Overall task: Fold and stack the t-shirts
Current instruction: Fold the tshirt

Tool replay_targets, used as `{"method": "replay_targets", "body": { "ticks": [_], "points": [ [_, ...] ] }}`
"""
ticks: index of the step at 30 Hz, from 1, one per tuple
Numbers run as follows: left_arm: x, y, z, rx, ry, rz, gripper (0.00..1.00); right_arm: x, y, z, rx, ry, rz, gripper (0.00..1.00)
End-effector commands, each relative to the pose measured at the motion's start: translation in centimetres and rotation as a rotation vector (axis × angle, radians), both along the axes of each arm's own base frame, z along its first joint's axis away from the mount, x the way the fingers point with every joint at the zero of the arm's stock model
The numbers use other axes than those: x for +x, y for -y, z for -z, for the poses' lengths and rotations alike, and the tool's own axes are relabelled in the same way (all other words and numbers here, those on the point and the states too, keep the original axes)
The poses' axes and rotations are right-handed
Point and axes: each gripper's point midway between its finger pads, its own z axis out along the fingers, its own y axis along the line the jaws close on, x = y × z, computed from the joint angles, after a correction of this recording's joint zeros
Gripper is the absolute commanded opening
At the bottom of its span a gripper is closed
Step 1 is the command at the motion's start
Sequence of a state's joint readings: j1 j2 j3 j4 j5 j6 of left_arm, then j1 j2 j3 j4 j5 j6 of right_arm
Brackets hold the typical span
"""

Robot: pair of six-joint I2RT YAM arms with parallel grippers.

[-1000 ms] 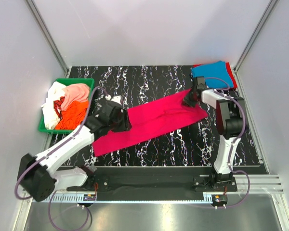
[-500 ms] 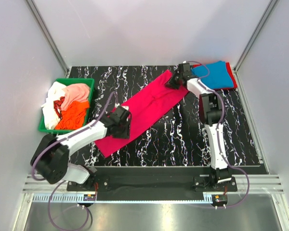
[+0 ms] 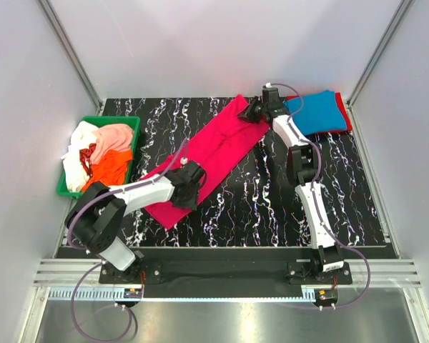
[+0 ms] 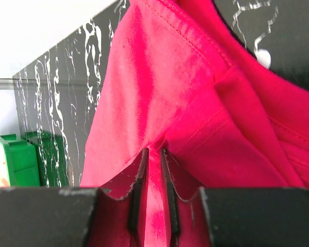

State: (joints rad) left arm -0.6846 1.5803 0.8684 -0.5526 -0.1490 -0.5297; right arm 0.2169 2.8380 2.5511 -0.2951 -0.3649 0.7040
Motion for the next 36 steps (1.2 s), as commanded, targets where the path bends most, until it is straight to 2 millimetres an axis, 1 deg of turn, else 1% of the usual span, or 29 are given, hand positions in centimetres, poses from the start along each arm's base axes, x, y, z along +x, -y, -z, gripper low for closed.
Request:
{"method": "replay_targets", "body": {
  "ticks": [1,3,4,6,7,8,9,10,11,12,13,14,15,17,19,20,21,22,23,25,26,28,29,30,31,32,34,35,36],
  "points": [
    [-1.4,2.4,2.2,-0.056,-0.058,0.017,0.43,0.4,-0.4,-0.5,-0.013,0.032,-0.020,0.23],
    [-1.8,3.7,2.1,-0.096,-0.077,0.023,0.43,0.6,-0.4,-1.3,-0.014,0.051,-0.024,0.24],
    [-1.9,4.2,1.8,-0.107,-0.077,0.027,0.43,0.7,-0.4,-2.5,-0.012,0.066,-0.024,0.24],
    [-2.5,5.2,1.9,-0.121,-0.090,0.034,0.43,0.6,-0.3,-3.7,-0.019,0.084,-0.031,0.26],
    [-2.9,5.9,1.9,-0.128,-0.091,0.049,0.43,0.6,-0.3,-6.0,-0.015,0.112,-0.033,0.28],
    [-3.1,6.3,1.8,-0.132,-0.090,0.056,0.43,0.4,-0.4,-7.1,-0.017,0.124,-0.035,0.29],
    [-3.2,6.8,1.7,-0.133,-0.088,0.053,0.43,0.2,0.0,-9.5,-0.026,0.154,-0.033,0.35],
    [-3.6,7.6,1.7,-0.144,-0.085,0.070,0.43,0.0,0.3,-10.8,-0.036,0.170,-0.030,0.41],
    [-3.8,8.3,1.7,-0.161,-0.095,0.076,0.43,-0.7,0.6,-10.9,-0.053,0.146,-0.022,0.42],
    [-4.0,9.2,1.6,-0.178,-0.096,0.080,0.43,-1.2,1.3,-14.8,-0.071,0.200,-0.003,0.43],
    [-4.1,9.7,1.5,-0.184,-0.093,0.084,0.43,-1.6,1.6,-16.2,-0.083,0.215,0.006,0.43],
    [-4.3,10.1,1.6,-0.183,-0.096,0.092,0.43,-2.3,2.2,-16.1,-0.104,0.200,0.012,0.44],
    [-4.4,10.7,1.3,-0.191,-0.092,0.104,0.43,-3.0,3.0,-19.8,-0.128,0.257,0.038,0.45],
    [-5.3,11.8,1.1,-0.200,-0.094,0.128,0.43,-4.5,5.1,-21.4,-0.178,0.258,0.080,0.45],
    [-6.3,12.7,1.0,-0.206,-0.096,0.152,0.43,-5.4,6.5,-21.1,-0.197,0.234,0.104,0.44],
    [-6.6,13.1,1.1,-0.207,-0.099,0.157,0.43,-5.9,8.0,-19.2,-0.208,0.181,0.123,0.43],
    [-6.8,14.0,0.8,-0.223,-0.096,0.161,0.43,-6.5,8.4,-19.5,-0.187,0.168,0.134,0.41],
    [-7.4,15.0,0.7,-0.236,-0.092,0.187,0.44,-6.8,8.9,-18.8,-0.184,0.144,0.143,0.40],
    [-8.0,16.4,0.5,-0.263,-0.116,0.206,0.44,-7.3,9.3,-17.1,-0.181,0.097,0.155,0.38],
    [-9.0,18.1,0.2,-0.286,-0.127,0.249,0.44,-7.6,9.8,-15.7,-0.189,0.063,0.167,0.36],
    [-8.9,19.4,-0.3,-0.305,-0.118,0.272,0.44,-7.9,9.7,-14.6,-0.182,0.034,0.166,0.34],
    [-9.0,20.7,-0.9,-0.321,-0.103,0.308,0.44,-8.0,9.1,-12.5,-0.169,-0.009,0.140,0.32],
    [-8.7,21.8,-1.7,-0.346,-0.096,0.319,0.44,-8.1,9.0,-11.7,-0.168,-0.025,0.133,0.31],
    [-8.6,22.0,-2.1,-0.350,-0.099,0.324,0.45,-8.0,9.1,-10.1,-0.176,-0.051,0.131,0.31],
    [-8.5,22.3,-2.8,-0.354,-0.093,0.331,0.45,-7.9,9.1,-9.3,-0.181,-0.061,0.130,0.31],
    [-7.9,23.0,-4.2,-0.369,-0.067,0.346,0.45,-7.8,9.1,-7.7,-0.197,-0.080,0.121,0.31],
    [-7.5,22.9,-5.7,-0.360,-0.048,0.355,0.47,-7.5,9.1,-6.2,-0.206,-0.099,0.121,0.29],
    [-7.1,23.3,-7.8,-0.388,-0.010,0.371,0.47,-7.2,9.1,-5.3,-0.210,-0.109,0.120,0.29],
    [-6.7,22.8,-8.7,-0.388,0.000,0.367,0.48,-7.0,9.0,-4.9,-0.209,-0.111,0.120,0.28]
  ]
}}
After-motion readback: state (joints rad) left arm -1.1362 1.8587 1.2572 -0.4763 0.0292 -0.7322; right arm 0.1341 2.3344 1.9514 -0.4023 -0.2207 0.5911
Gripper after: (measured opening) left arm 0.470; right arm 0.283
